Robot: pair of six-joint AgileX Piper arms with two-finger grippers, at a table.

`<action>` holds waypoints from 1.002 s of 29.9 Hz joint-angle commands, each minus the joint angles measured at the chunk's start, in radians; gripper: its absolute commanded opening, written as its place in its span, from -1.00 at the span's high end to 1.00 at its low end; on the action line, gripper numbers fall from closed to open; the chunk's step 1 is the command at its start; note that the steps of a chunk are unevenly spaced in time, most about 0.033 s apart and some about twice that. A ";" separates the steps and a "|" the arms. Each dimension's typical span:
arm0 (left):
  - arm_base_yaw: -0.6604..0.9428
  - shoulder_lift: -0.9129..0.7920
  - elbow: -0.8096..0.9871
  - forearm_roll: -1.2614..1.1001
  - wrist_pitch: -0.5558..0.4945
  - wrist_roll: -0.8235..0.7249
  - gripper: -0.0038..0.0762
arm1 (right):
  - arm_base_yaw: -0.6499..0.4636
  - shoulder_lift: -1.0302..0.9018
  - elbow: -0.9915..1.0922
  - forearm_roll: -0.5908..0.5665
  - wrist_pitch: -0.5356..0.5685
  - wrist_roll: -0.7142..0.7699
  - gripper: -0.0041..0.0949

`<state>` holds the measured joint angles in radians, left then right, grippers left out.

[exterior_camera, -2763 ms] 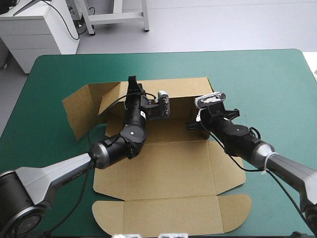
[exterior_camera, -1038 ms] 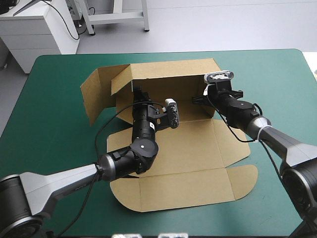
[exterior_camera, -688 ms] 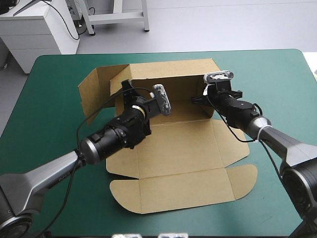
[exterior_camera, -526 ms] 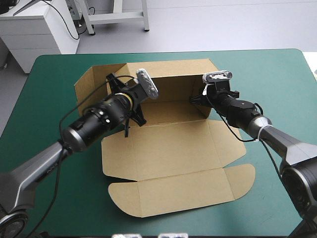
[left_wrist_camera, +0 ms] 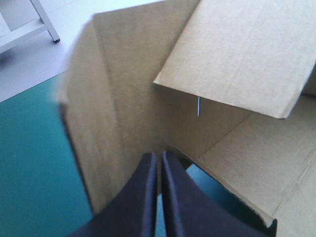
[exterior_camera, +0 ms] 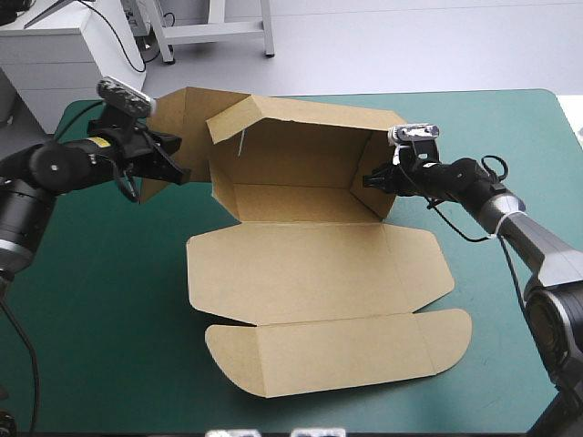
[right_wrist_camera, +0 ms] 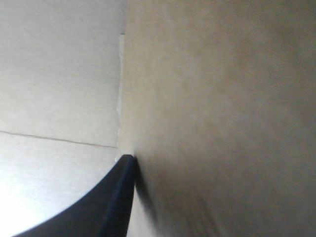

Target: Fold the box

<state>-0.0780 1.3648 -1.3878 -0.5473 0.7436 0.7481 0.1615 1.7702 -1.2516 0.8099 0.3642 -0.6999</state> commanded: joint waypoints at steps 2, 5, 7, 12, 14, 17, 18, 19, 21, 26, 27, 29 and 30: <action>0.165 -0.040 -0.035 -0.297 0.030 0.133 0.88 | -0.018 -0.040 -0.072 -0.214 0.089 0.191 0.95; 0.281 -0.036 -0.035 -0.379 0.099 0.156 0.88 | -0.018 -0.040 -0.077 -0.242 0.102 0.221 0.95; 0.359 -0.036 -0.033 -0.409 0.132 0.168 0.88 | -0.018 -0.040 -0.077 -0.260 0.109 0.238 0.95; 0.535 -0.036 -0.002 -0.472 0.160 0.174 0.88 | -0.018 -0.040 -0.077 -0.282 0.133 0.270 0.95; 0.597 -0.026 0.014 -0.507 0.190 0.193 0.88 | -0.018 -0.040 -0.077 -0.282 0.145 0.270 0.95; 0.648 0.000 0.046 -0.629 0.239 0.205 0.88 | -0.018 -0.040 -0.094 -0.335 0.196 0.329 0.95; 0.653 0.013 0.060 -0.660 0.251 0.217 0.88 | -0.018 -0.040 -0.113 -0.359 0.232 0.362 0.95; 0.655 0.024 0.075 -0.673 0.255 0.219 0.88 | -0.018 -0.040 -0.130 -0.383 0.261 0.378 0.95; 0.655 0.051 0.102 -0.656 0.255 0.219 0.89 | -0.018 -0.040 -0.186 -0.441 0.326 0.431 0.95; 0.655 0.107 0.161 -0.611 0.262 0.193 0.92 | -0.018 -0.040 -0.343 -0.544 0.464 0.533 0.95; 0.655 0.117 0.175 -0.616 0.262 0.193 0.92 | -0.018 -0.040 -0.365 -0.567 0.483 0.550 0.95; 0.655 0.130 0.190 -0.635 0.260 0.196 0.92 | -0.016 -0.040 -0.410 -0.610 0.530 0.600 0.95; 0.655 0.134 0.189 -0.635 0.258 0.196 0.92 | -0.016 -0.040 -0.429 -0.622 0.554 0.622 0.95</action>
<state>0.5763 1.5238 -1.1814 -1.1008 1.0024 0.9493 0.1530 1.7819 -1.6001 0.2110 0.8932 -0.1483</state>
